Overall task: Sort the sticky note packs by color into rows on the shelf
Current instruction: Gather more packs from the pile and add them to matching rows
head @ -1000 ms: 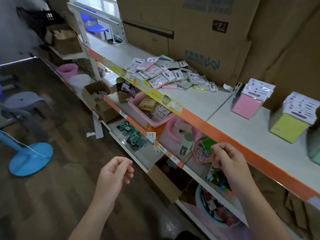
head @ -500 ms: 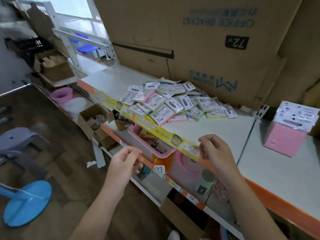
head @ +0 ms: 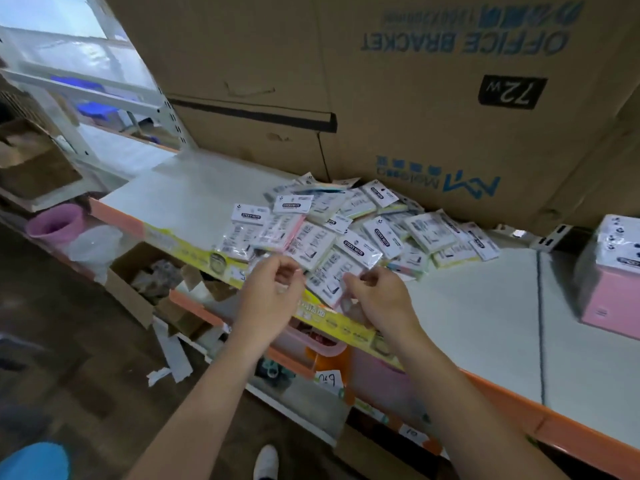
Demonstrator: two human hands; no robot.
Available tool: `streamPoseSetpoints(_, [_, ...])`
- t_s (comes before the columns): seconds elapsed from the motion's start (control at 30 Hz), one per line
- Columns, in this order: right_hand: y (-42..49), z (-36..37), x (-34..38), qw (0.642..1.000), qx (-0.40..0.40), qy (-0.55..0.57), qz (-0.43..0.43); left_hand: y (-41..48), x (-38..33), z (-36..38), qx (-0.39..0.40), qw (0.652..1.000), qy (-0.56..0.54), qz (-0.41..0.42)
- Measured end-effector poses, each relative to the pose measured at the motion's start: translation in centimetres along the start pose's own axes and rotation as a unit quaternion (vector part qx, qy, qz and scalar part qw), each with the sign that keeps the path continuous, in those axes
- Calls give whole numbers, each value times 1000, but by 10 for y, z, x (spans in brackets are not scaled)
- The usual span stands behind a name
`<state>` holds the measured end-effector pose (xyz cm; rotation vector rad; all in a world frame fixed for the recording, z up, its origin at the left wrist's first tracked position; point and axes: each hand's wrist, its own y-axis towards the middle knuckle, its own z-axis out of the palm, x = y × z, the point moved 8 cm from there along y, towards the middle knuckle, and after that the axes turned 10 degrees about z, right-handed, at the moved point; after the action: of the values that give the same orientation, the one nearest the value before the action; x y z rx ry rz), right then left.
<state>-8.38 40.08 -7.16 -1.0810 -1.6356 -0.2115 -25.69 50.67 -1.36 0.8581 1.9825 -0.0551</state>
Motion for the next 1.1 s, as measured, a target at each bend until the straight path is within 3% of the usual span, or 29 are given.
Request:
streamPoseSetpoints(0.1, [0, 3, 3, 998, -54, -25, 22, 34, 7, -12, 20, 981, 166, 94])
streamPoseSetpoints(0.2, [-2, 4, 5, 992, -80, -59, 72, 62, 22, -2, 125, 950, 267, 104])
streamPoseSetpoints(0.3, [-9, 3, 4, 990, -108, 5, 87, 71, 34, 20, 211, 922, 305, 111])
streamPoseSetpoints(0.4, [-20, -8, 10, 980, -189, 36, 47, 73, 32, 30, 211, 910, 327, 140])
streamPoseSetpoints(0.47, [-23, -8, 13, 974, -202, 90, 43, 74, 31, 33, 216, 900, 345, 156])
streamPoseSetpoints(0.63, [-17, 21, 28, 981, -141, 126, 35, 76, 25, 20, 201, 916, 268, 222])
streamPoseSetpoints(0.73, [-6, 36, 38, 989, -122, 81, 26, 71, 21, 10, 161, 913, 255, 276])
streamPoseSetpoints(0.83, [0, 42, 43, 985, -111, 128, 22, 63, 20, 7, 141, 909, 239, 312])
streamPoseSetpoints(1.0, [9, 54, 55, 990, -64, 122, 21, 65, 41, 8, 232, 894, 233, 306])
streamPoseSetpoints(1.1, [14, 54, 56, 991, -78, 102, 27, 68, 48, -1, 227, 911, 194, 284])
